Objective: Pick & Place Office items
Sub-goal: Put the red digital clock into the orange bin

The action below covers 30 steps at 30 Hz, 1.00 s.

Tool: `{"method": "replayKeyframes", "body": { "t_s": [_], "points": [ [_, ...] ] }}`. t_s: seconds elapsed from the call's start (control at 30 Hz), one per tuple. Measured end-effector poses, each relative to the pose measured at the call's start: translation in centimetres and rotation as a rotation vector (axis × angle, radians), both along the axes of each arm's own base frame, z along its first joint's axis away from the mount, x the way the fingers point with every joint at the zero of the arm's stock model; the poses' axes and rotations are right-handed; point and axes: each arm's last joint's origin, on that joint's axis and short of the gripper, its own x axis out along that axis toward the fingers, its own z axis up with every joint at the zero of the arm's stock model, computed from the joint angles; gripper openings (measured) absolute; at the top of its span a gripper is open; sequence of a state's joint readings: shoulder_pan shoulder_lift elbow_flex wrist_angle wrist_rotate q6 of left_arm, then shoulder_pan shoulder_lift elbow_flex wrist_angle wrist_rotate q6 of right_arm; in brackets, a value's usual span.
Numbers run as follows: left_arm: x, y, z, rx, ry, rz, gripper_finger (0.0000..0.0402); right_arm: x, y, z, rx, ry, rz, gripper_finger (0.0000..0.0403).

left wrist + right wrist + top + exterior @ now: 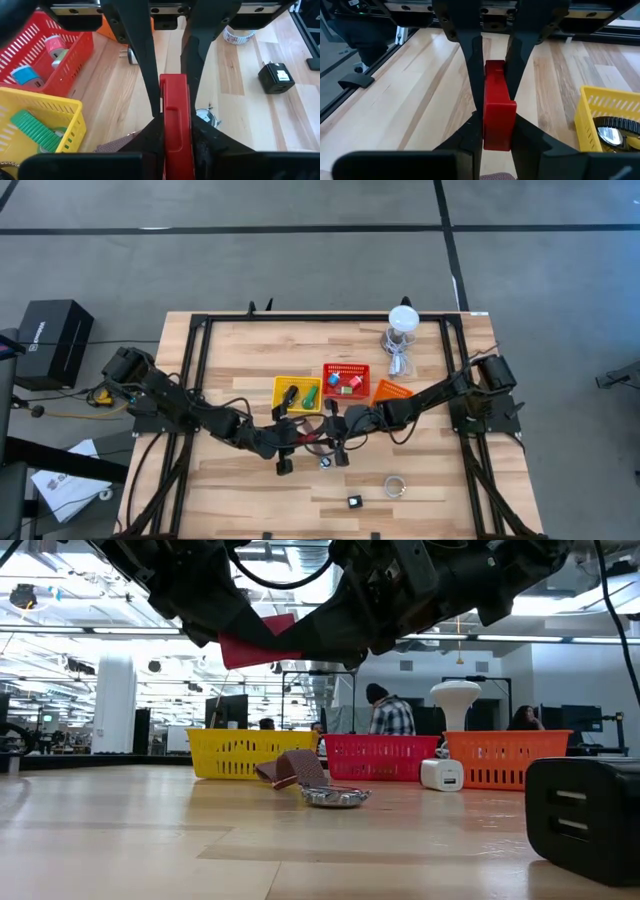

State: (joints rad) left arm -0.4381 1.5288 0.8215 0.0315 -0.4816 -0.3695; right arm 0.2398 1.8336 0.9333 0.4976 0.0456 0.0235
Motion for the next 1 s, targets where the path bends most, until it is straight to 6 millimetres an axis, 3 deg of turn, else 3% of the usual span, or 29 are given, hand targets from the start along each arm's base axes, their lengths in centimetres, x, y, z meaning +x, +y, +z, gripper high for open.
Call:
{"method": "replayKeyframes", "body": {
  "t_s": [1.0],
  "points": [
    [0.02, -0.04, -0.03, -0.014, 0.005, -0.013, 0.0056, 0.0, -0.03, -0.01, 0.028, 0.057, 0.051, 0.0077]
  ]
}}
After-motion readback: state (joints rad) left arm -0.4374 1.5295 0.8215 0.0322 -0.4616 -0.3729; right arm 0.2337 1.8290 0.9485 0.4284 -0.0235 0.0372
